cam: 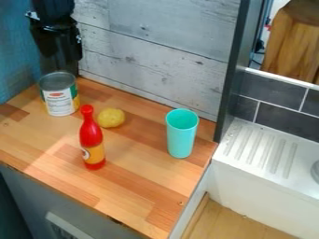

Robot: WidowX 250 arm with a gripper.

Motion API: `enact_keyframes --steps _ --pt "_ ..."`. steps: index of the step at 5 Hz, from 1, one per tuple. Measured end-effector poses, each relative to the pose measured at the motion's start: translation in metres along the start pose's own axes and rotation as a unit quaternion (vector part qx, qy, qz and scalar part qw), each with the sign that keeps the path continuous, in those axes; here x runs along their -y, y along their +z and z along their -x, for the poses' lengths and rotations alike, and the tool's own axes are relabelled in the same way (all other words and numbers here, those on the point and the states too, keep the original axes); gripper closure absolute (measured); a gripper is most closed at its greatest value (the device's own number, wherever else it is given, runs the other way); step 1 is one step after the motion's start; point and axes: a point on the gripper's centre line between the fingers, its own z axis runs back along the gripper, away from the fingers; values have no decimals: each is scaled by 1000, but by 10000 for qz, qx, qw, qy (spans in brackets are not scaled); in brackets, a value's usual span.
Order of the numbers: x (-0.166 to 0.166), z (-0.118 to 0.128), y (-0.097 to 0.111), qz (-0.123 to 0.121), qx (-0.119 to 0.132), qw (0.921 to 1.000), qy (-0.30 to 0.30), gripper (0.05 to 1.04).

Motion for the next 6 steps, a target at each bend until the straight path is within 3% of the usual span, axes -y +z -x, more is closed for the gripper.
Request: enact_keyframes --steps 1,4,6 --pt "0 4 -15 109 -192 9998 32 80" --pt "-18 -14 -22 -350 234 9987 299 80" --pt "-30 -34 -38 -318 239 9978 527 80"
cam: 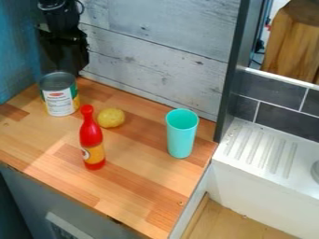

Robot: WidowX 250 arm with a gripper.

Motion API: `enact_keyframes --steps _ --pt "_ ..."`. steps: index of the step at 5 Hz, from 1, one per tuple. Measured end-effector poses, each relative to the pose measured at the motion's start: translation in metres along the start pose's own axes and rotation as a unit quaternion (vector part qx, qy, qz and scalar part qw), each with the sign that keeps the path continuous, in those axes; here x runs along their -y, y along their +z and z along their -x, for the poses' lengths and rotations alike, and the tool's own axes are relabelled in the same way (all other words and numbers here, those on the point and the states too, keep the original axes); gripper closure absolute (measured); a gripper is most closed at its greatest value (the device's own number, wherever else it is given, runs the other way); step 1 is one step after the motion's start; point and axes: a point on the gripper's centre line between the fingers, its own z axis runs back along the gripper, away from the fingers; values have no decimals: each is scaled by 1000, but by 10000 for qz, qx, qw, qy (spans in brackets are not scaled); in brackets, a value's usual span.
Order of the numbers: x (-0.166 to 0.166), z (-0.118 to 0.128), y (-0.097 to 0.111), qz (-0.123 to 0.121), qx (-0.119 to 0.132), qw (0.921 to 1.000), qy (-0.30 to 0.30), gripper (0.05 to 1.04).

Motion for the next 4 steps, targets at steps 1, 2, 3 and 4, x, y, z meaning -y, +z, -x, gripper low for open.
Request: enact_keyframes --steps 1,2,3,4 --pt "-2 -10 -10 81 -4 10000 43 80" --pt "-7 -18 -16 74 -1 9999 149 80" --pt "-10 -15 -24 -3 -94 9999 111 80" --pt "-10 -11 -26 8 -284 9996 -2 80"
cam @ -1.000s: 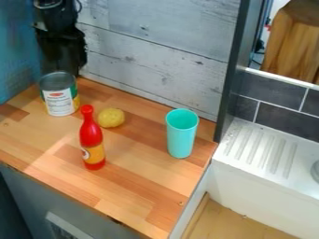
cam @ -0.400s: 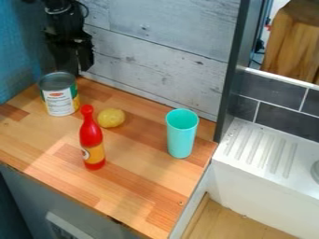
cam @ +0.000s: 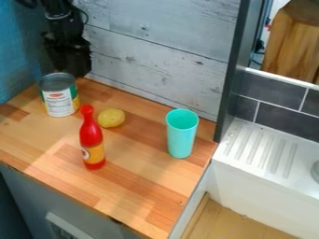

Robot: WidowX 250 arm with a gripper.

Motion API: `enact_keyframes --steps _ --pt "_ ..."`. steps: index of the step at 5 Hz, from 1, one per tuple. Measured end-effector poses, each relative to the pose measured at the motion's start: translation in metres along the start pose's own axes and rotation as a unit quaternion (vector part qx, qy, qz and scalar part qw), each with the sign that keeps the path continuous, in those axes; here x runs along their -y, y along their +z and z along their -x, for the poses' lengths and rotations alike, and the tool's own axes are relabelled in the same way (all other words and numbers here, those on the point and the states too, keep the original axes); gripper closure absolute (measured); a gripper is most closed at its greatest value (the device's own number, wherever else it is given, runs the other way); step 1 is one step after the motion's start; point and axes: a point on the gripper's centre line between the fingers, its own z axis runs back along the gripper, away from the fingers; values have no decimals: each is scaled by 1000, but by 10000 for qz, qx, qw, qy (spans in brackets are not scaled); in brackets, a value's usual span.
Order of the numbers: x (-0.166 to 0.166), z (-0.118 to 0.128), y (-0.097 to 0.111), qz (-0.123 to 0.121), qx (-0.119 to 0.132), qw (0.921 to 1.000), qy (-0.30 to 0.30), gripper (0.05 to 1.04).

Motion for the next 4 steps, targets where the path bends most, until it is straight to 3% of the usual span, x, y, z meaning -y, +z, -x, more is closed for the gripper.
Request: enact_keyframes --steps 1,3,4 --pt "7 30 -27 58 -488 9988 -34 80" --pt "11 79 -26 -127 -820 9963 205 81" --pt "4 103 -11 -80 -954 9943 472 81"
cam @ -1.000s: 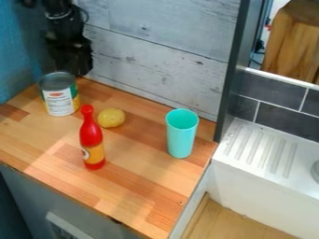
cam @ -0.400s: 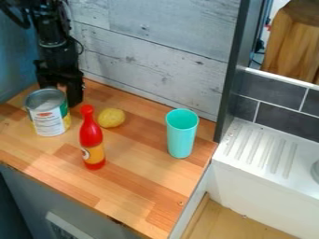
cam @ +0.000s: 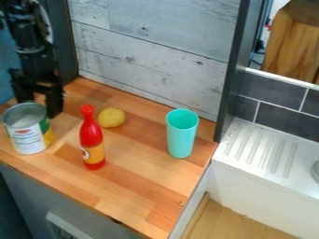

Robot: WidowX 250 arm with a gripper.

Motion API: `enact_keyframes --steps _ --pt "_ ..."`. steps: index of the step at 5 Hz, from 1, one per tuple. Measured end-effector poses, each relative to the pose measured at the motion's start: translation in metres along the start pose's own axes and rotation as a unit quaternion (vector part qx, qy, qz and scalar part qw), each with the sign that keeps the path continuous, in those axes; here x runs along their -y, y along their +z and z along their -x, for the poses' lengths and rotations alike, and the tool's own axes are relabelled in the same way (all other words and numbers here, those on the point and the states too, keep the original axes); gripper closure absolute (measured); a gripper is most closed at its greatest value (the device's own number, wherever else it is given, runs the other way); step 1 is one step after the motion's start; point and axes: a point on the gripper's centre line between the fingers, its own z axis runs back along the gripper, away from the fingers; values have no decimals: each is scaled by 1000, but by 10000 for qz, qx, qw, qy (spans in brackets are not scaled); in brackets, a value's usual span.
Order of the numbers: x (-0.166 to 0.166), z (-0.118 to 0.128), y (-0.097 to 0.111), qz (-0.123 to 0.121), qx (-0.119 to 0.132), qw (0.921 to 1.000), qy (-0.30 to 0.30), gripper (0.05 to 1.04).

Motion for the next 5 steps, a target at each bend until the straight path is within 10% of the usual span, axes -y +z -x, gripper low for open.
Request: enact_keyframes --steps 3,4,5 --pt "29 -31 93 1015 884 9906 -223 82" --pt "86 -49 120 1158 934 9855 -811 82" --pt "140 -42 111 952 461 9846 -1391 82"
